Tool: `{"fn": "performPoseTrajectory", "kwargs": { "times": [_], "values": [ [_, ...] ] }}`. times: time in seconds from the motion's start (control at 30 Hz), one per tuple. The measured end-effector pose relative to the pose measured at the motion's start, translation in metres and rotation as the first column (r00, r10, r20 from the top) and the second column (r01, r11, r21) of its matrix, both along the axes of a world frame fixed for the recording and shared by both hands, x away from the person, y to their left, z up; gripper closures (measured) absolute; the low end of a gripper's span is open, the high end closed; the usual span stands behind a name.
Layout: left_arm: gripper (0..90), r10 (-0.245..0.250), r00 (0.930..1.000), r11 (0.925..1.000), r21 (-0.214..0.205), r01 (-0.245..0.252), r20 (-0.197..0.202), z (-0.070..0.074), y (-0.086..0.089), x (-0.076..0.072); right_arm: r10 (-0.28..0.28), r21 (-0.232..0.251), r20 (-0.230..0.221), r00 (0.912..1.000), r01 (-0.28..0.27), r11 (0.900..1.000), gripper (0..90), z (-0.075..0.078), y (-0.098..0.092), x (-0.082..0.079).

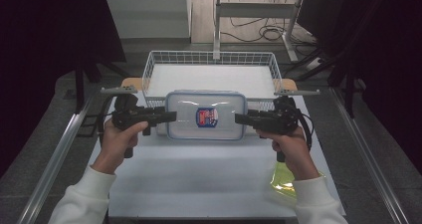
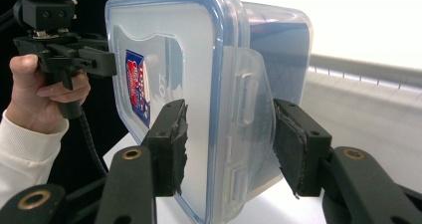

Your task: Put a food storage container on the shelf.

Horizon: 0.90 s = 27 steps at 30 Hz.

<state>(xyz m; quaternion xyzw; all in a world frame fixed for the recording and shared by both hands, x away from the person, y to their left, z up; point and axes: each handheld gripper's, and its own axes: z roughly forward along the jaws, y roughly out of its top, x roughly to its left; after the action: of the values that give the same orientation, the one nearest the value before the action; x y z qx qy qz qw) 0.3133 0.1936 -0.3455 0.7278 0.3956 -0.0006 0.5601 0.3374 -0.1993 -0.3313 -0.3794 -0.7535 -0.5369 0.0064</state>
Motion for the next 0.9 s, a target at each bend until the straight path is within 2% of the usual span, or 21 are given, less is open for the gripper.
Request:
{"fn": "performPoseTrajectory", "kwargs": {
  "times": [0.1,0.33,0.43,0.7,0.9],
  "values": [
    [52.6,0.006,0.9999,1.0000,-0.002,-0.006,0.011,0.008,0.000,0.004,0.005,-0.007,0.012,0.9999,-0.005,1.0000,49.6,0.010,0.001,0.005],
    [52.6,0.006,0.9998,0.9999,-0.010,-0.006,0.017,0.017,0.001,0.012,0.007,-0.014,0.019,0.9998,-0.007,0.9999,49.6,0.023,0.001,0.013],
    [52.6,0.006,0.9998,0.9999,-0.014,-0.005,0.021,0.022,0.000,0.016,0.005,-0.013,0.035,0.9994,-0.004,0.9999,49.6,0.030,0.001,0.017],
    [52.6,0.014,0.9995,0.9999,0.003,-0.014,0.027,0.036,-0.003,0.031,0.011,-0.003,0.040,0.9991,-0.011,0.9999,49.5,0.038,-0.002,0.033],
    [52.6,0.010,0.9998,0.9999,-0.006,-0.010,0.016,0.038,-0.004,0.049,0.004,0.001,0.032,0.9995,-0.004,1.0000,49.5,0.042,-0.003,0.049]
  ]
}}
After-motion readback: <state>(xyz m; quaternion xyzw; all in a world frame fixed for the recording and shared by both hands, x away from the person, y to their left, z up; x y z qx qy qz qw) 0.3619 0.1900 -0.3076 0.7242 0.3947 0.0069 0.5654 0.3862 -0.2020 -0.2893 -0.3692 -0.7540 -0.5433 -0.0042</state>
